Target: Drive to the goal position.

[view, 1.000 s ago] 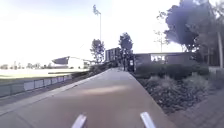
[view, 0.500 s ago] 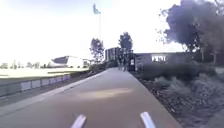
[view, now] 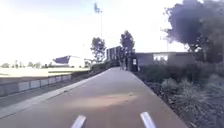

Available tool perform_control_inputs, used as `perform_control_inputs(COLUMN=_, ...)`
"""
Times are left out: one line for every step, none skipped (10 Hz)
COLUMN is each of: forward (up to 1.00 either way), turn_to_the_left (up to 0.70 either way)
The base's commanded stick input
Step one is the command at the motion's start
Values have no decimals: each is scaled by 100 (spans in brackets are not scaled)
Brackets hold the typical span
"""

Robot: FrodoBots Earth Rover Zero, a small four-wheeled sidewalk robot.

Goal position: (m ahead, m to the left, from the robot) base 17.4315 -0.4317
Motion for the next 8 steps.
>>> perform_control_inputs(forward=98, turn_to_the_left=0)
perform_control_inputs(forward=98, turn_to_the_left=0)
perform_control_inputs(forward=98, turn_to_the_left=0)
perform_control_inputs(forward=98, turn_to_the_left=0)
perform_control_inputs(forward=98, turn_to_the_left=0)
perform_control_inputs(forward=98, turn_to_the_left=-3)
perform_control_inputs(forward=98, turn_to_the_left=-9)
perform_control_inputs(forward=98, turn_to_the_left=-16)
